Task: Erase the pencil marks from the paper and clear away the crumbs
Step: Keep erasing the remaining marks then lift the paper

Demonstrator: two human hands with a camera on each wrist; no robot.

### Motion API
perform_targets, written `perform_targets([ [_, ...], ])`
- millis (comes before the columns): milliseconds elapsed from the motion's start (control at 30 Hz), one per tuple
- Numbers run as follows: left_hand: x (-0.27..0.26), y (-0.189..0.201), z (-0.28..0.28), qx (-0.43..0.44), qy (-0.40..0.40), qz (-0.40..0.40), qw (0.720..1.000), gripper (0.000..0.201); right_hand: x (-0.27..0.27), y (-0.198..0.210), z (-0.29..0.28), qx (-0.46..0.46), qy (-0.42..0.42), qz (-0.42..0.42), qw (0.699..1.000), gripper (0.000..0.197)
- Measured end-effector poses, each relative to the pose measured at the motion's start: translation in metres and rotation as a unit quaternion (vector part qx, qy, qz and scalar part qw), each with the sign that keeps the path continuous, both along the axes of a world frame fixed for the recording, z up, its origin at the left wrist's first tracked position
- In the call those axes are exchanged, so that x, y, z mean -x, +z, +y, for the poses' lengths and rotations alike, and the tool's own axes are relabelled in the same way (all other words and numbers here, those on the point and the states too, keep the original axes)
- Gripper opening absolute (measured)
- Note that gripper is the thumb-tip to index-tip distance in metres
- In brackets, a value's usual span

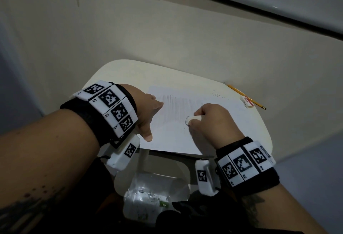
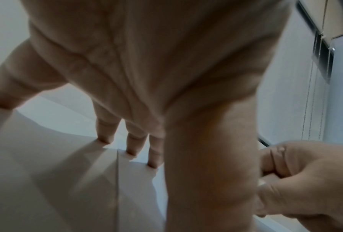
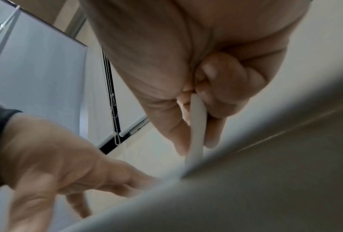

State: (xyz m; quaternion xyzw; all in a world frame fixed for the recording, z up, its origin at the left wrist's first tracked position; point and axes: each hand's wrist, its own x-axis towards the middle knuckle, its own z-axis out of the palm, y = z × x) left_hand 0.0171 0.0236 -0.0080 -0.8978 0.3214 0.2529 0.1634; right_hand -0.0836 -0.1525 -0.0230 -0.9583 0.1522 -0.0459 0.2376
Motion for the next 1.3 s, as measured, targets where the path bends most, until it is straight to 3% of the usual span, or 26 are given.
perform_targets([
  [133, 0.002, 0.003, 0.001, 0.000, 0.005, 0.001, 1.000, 0.116, 0.002, -0.006, 0.023, -0.037, 0.056, 0.017, 0.998, 0.027],
  [333, 0.001, 0.001, 0.001, 0.001, 0.009, 0.004, 1.000, 0.117, -0.002, 0.001, -0.010, -0.015, -0.036, -0.007, 0.999, 0.022],
  [467, -0.002, 0.001, 0.000, 0.003, 0.007, 0.004, 1.000, 0.120, 0.010, -0.002, 0.005, -0.081, 0.043, 0.027, 0.995, 0.021],
  [667, -0.007, -0.005, 0.001, 0.007, -0.007, -0.005, 1.000, 0.115, 0.007, 0.002, -0.020, -0.004, -0.039, 0.003, 0.999, 0.024],
  [833, -0.004, -0.002, 0.001, 0.009, 0.005, 0.001, 1.000, 0.114, 0.019, -0.003, 0.007, -0.063, 0.069, 0.035, 0.995, 0.021],
  [1033, -0.005, -0.002, 0.000, 0.006, 0.001, -0.001, 1.000, 0.115, 0.014, 0.002, -0.023, 0.002, -0.037, 0.007, 0.999, 0.022],
  [1200, -0.004, -0.001, -0.001, 0.005, -0.001, -0.005, 1.000, 0.115, 0.020, -0.003, 0.012, -0.068, 0.084, 0.042, 0.993, 0.020],
  [1300, -0.004, -0.003, 0.001, 0.006, 0.001, -0.002, 1.000, 0.116, 0.016, -0.003, -0.002, -0.017, 0.024, 0.028, 0.999, 0.018],
])
